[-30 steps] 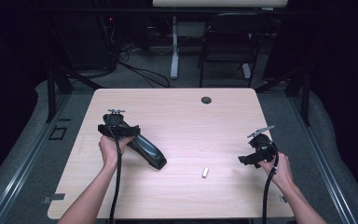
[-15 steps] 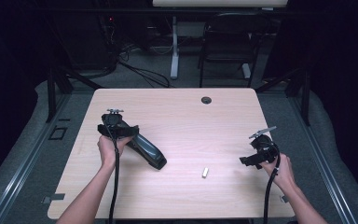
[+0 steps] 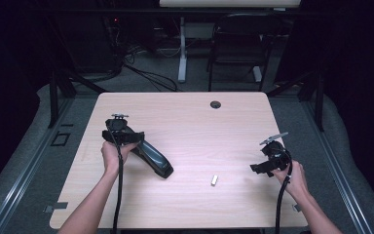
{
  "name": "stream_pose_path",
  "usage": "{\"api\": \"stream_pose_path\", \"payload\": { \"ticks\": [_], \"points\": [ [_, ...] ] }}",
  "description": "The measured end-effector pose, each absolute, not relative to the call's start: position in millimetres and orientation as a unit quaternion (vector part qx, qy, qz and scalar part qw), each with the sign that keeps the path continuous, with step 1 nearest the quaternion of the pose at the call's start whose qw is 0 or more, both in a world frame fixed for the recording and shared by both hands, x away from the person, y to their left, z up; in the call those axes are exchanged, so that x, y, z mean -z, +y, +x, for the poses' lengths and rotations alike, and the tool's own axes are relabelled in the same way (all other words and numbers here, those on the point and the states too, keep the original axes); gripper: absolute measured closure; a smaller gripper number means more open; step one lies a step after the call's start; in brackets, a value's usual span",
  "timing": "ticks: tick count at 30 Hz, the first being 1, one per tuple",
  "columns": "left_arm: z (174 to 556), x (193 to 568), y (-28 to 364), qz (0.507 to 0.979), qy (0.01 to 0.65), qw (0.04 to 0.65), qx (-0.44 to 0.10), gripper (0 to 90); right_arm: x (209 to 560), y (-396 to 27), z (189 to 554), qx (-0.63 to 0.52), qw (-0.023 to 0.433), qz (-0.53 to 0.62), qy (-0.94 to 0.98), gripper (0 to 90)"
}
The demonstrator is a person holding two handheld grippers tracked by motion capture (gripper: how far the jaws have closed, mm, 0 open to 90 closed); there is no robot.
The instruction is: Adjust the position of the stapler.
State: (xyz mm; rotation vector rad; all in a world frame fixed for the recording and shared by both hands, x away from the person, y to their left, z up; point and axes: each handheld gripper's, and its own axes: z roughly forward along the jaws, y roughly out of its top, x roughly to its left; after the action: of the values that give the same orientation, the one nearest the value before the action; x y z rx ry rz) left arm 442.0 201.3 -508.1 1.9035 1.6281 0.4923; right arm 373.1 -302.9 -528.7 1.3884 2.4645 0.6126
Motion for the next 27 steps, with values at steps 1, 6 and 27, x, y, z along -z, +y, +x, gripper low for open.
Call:
{"api": "stream_pose_path", "payload": {
  "ticks": [1,6,27],
  "points": [
    [441.7,507.9,201.8,0.714,0.609,0.293,-0.184,4.0,528.9,-302.4,372.9,-0.213,0.122,0.477,0.844,12.7],
    [440.8,507.5,204.1,0.719,0.603,0.295,-0.180,5.4,529.2,-302.3,373.0,-0.212,0.121,0.477,0.844,12.7],
    [440.6,508.6,206.8,0.737,0.590,0.299,-0.140,14.0,530.6,-301.2,373.1,-0.207,0.120,0.474,0.847,12.8]
  ]
}}
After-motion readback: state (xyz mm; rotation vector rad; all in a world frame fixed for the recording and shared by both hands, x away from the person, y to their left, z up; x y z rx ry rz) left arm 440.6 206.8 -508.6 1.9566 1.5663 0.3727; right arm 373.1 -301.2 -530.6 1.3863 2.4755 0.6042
